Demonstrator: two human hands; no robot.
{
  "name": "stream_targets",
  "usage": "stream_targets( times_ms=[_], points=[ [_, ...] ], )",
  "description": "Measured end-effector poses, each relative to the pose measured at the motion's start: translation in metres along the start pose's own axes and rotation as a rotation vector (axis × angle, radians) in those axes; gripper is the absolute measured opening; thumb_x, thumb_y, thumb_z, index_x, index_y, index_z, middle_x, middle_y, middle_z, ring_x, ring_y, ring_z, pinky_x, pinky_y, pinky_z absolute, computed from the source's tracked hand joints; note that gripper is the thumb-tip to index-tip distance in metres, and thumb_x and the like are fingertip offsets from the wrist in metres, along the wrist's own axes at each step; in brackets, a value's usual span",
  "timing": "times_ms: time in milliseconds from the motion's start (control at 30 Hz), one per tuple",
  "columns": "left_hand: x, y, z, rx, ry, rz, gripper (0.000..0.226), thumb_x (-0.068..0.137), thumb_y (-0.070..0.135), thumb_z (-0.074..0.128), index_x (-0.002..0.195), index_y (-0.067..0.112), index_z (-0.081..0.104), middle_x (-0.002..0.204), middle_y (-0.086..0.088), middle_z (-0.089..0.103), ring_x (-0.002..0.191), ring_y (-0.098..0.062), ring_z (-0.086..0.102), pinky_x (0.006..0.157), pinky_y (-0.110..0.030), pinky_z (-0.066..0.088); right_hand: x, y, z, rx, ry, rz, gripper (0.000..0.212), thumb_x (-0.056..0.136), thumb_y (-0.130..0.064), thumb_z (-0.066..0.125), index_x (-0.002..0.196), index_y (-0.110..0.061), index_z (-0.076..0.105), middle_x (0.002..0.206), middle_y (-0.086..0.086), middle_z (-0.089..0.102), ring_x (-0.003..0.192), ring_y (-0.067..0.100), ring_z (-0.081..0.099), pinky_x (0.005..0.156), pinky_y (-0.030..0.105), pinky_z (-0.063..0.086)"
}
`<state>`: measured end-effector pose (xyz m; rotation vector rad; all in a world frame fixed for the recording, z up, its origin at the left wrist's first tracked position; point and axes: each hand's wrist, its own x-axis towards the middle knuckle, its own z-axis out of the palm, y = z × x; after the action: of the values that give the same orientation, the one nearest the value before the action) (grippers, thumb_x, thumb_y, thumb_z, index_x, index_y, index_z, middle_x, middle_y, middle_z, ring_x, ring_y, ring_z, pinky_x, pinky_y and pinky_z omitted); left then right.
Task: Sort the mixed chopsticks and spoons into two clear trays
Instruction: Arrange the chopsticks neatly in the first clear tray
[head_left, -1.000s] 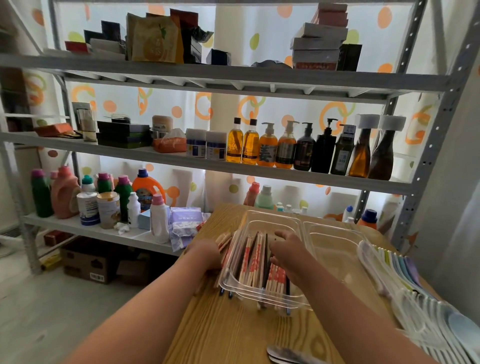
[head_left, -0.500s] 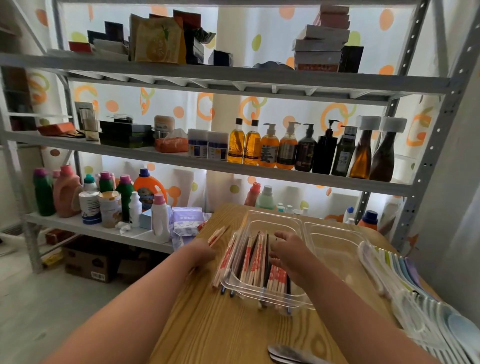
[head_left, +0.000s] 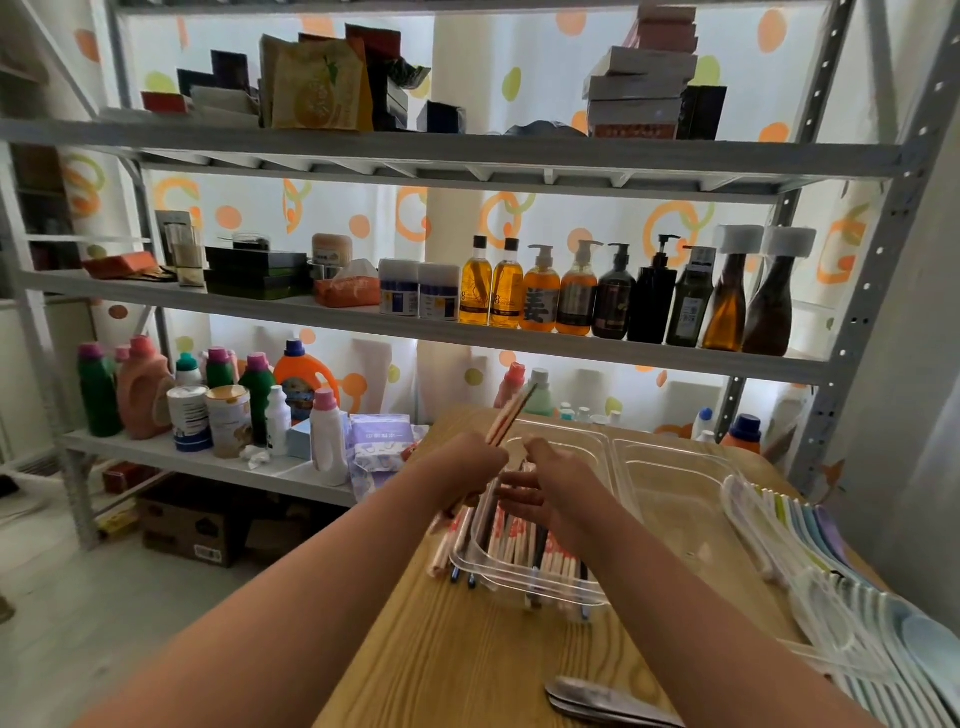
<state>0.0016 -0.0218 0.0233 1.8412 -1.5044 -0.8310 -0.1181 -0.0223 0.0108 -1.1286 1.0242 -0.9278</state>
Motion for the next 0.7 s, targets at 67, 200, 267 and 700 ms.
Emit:
stream_targets(
  times_ms=[67, 200, 267, 700],
  points=[
    [-0.006, 0.01, 0.01, -0.017, -0.05, 0.076, 0.02, 0.097, 0.017, 0.044, 0.108, 0.004, 0.053, 0.086, -0.011, 0.06, 0.074, -0.019, 0.059, 0.063, -0.028, 0.052, -0.002, -0.001, -0.001, 0.052, -0.04, 0.021, 0.027, 0.098, -0.03, 0.045, 0.11, -0.007, 0.053, 0.105, 0.023, 0.062, 0.087, 0.035, 0.066, 0.074, 0.043, 0.058],
    [-0.013, 0.017, 0.016, 0.03, -0.136, 0.147, 0.026, 0.09, 0.011, 0.05, 0.111, 0.0, 0.061, 0.104, -0.021, 0.066, 0.099, -0.031, 0.065, 0.09, -0.04, 0.053, -0.002, -0.002, -0.006, 0.092, -0.081, 0.114, 0.031, 0.098, -0.026, 0.044, 0.113, -0.002, 0.055, 0.1, 0.026, 0.066, 0.08, 0.036, 0.069, 0.064, 0.042, 0.059],
    [-0.013, 0.017, 0.013, -0.039, -0.269, 0.157, 0.027, 0.088, 0.01, 0.053, 0.112, 0.001, 0.062, 0.107, -0.021, 0.066, 0.103, -0.032, 0.065, 0.093, -0.043, 0.053, 0.002, 0.0, -0.011, 0.121, -0.052, 0.122, 0.028, 0.098, -0.02, 0.043, 0.115, -0.001, 0.056, 0.098, 0.026, 0.066, 0.074, 0.036, 0.069, 0.055, 0.04, 0.058],
    [-0.006, 0.004, -0.004, -0.456, -0.049, 0.265, 0.013, 0.093, 0.024, 0.055, 0.097, 0.015, 0.064, 0.093, -0.005, 0.07, 0.081, -0.019, 0.07, 0.064, -0.025, 0.056, 0.014, -0.013, -0.016, -0.105, 0.144, -0.015, 0.035, 0.102, -0.022, 0.034, 0.132, -0.005, 0.036, 0.107, 0.021, 0.062, 0.084, 0.032, 0.068, 0.068, 0.045, 0.059]
  ],
)
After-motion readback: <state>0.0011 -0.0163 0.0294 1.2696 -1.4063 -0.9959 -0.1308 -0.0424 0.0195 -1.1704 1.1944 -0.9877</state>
